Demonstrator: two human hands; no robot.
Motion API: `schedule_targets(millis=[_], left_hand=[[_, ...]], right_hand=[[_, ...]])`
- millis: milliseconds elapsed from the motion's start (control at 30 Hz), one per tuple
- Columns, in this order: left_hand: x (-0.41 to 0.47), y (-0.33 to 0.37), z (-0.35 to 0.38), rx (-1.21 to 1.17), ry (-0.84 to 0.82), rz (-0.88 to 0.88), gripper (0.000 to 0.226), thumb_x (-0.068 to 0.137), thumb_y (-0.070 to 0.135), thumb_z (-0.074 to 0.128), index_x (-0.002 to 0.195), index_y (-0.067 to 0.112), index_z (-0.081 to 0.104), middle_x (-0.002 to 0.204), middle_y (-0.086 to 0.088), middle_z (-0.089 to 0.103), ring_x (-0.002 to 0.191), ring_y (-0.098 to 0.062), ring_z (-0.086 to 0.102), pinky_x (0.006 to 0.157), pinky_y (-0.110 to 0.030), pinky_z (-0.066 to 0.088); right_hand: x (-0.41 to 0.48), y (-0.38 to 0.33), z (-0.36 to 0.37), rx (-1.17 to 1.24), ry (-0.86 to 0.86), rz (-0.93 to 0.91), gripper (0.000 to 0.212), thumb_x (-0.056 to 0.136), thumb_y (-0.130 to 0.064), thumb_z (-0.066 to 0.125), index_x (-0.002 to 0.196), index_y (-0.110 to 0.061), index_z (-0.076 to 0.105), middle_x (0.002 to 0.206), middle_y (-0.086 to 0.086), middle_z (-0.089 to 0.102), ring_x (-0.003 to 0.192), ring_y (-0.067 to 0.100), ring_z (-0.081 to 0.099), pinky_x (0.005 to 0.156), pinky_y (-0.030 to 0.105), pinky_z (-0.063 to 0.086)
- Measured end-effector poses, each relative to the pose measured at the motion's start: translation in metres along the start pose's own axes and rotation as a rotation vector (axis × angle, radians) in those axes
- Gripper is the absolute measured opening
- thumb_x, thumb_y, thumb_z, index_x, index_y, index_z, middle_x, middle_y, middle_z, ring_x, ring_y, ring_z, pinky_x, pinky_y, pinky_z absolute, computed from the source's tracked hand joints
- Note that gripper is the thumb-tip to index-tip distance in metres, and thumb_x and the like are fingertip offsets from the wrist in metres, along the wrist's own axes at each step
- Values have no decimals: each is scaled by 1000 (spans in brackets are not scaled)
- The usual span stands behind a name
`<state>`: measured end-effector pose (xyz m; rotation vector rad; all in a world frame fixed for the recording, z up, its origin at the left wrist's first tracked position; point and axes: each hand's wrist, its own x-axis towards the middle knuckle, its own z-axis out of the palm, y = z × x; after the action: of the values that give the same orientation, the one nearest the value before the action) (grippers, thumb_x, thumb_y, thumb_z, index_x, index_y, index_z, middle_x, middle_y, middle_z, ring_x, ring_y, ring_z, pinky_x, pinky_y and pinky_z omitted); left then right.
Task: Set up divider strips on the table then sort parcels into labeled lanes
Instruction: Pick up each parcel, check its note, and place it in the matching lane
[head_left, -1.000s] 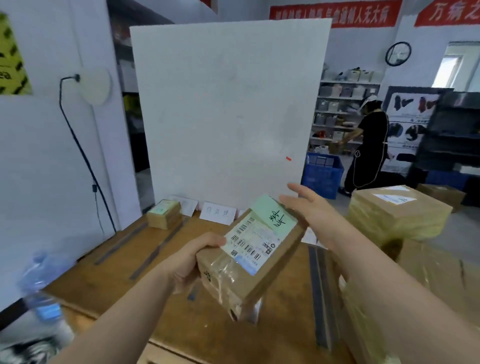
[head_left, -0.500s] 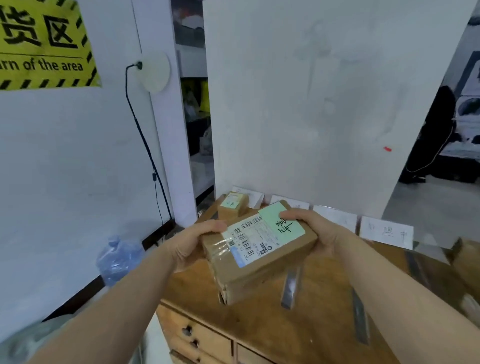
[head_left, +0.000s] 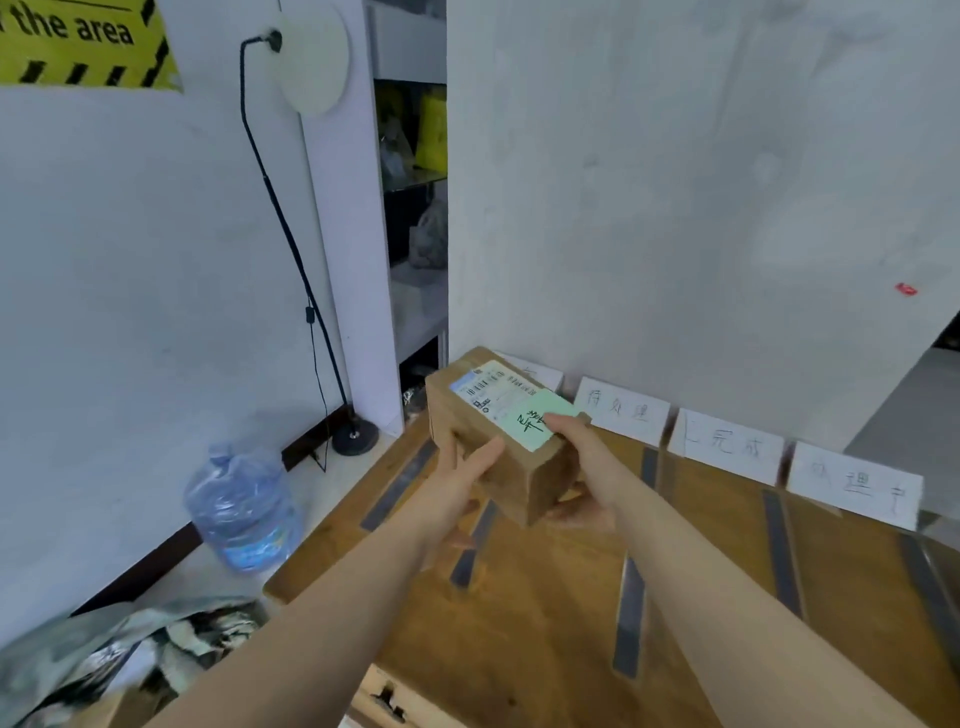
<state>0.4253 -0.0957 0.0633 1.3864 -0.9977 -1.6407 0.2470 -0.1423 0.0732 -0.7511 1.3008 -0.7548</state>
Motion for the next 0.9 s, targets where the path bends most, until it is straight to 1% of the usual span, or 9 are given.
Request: schedule_targets(millis=[100,267,333,433,600,667,733,800,900], left_hand=[[28,1,-8,-62,32,22,100,67,71,70,143,66,6,142,11,51,124,-33,54,90,-65,49],[67,4,-42,-39,100,0,56,94,52,53,141,60,26,124,13,63,102,-27,66,76,-56,59],[81,5,-59,27,85,-47,43,95,52,48,137,54,39,121,9,65,102,-27,65,78,-58,58],[105,6,-86,148,35,-127,38,98,50,40,135,46,45,118,2,68,103,-27,65,84,-57,56],[142,1,-121,281,-86,-172,33,102,46,35,135,45,42,102,10,69,86,-14,69,51,-26,55],[156,-4,-132,302,-130,-160,33,103,42,38,135,45,42,107,12,69,89,-10,69,56,-22,56],[172,-11,-143,330,-174,-150,38,103,39,40,141,44,39,117,13,67,101,-10,67,75,-29,59],[186,-17,-152,369,-217,-134,45,103,37,43,147,42,34,127,11,65,114,-13,62,96,-39,54],[200,-25,-162,403,-267,-133,48,103,35,45,149,40,33,132,10,62,122,-15,58,105,-44,48]], right_hand=[[27,-3,17,-124,-17,-4,85,66,-65,70,135,-26,39,118,3,57,98,26,60,73,39,54],[70,-2,39,-384,66,-71,97,60,-77,60,134,-15,47,125,-2,58,101,15,59,77,32,49],[82,2,47,-402,126,-105,78,69,-72,57,121,-14,49,116,-7,58,90,8,58,63,26,45],[105,9,59,-428,171,-134,50,80,-60,57,108,-19,51,106,-5,64,83,9,60,63,26,49],[131,23,88,-416,270,-89,35,90,-50,55,108,-19,55,99,-6,66,79,10,62,58,23,48],[138,30,97,-403,307,-80,33,90,-46,57,106,-18,56,100,-4,67,83,12,64,66,28,55],[146,37,105,-383,333,-72,31,92,-42,58,110,-17,57,102,-5,67,87,12,64,73,28,56],[153,45,111,-354,360,-70,30,93,-37,58,114,-15,59,101,-6,67,88,9,64,72,24,55],[163,57,119,-306,395,-63,30,95,-30,58,119,-12,61,110,-3,70,90,8,65,68,19,53]])
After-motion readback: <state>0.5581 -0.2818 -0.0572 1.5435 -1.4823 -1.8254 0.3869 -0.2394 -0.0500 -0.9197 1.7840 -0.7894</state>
